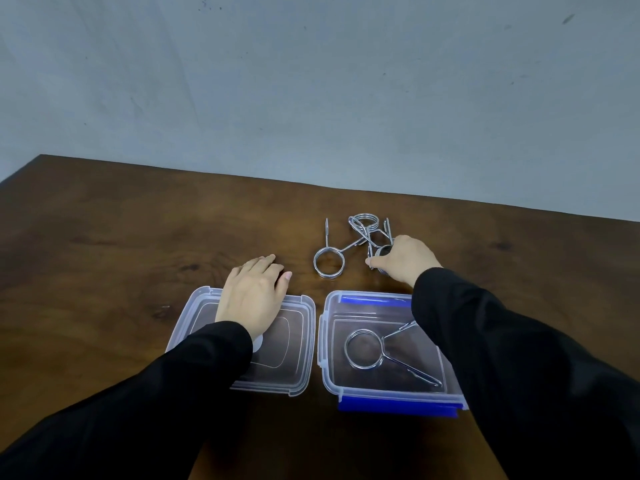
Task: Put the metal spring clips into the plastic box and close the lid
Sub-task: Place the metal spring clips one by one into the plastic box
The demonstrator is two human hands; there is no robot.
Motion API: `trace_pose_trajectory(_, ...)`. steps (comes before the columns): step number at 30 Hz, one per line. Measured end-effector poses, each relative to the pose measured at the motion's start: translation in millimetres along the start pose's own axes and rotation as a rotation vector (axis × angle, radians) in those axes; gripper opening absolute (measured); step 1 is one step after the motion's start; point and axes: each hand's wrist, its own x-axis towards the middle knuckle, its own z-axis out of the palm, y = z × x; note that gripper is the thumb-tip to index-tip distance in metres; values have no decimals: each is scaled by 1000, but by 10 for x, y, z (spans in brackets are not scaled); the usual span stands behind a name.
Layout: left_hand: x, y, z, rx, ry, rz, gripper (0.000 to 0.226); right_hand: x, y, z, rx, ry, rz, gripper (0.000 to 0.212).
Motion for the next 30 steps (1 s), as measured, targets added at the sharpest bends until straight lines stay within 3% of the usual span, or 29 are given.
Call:
trace_pose_trajectory(4,3,-7,10,-1,1,-4,36,17,70,-11,42,37,-16,42)
trace_pose_trajectory(8,7,-15,25,4,7,5,42,-163,212,-268,109,143,-233,45)
trace_pose_trajectory(11,11,-21,35,-1,13,15,48,-592,270,-591,115,38,-527,43)
trace_pose_trajectory(15,22,-33,60,-7,22,21,45,-1237,357,-739,-152,-142,-759,55)
trace_pose_trajectory(21,17,-38,74,-12,25,22,46,-1413,569,-358,-473,-215,-665,65)
trace_pose_trajectory(30,2,-25,56,6,26,26,44,-1395,609,-124,-490,-213,-596,65)
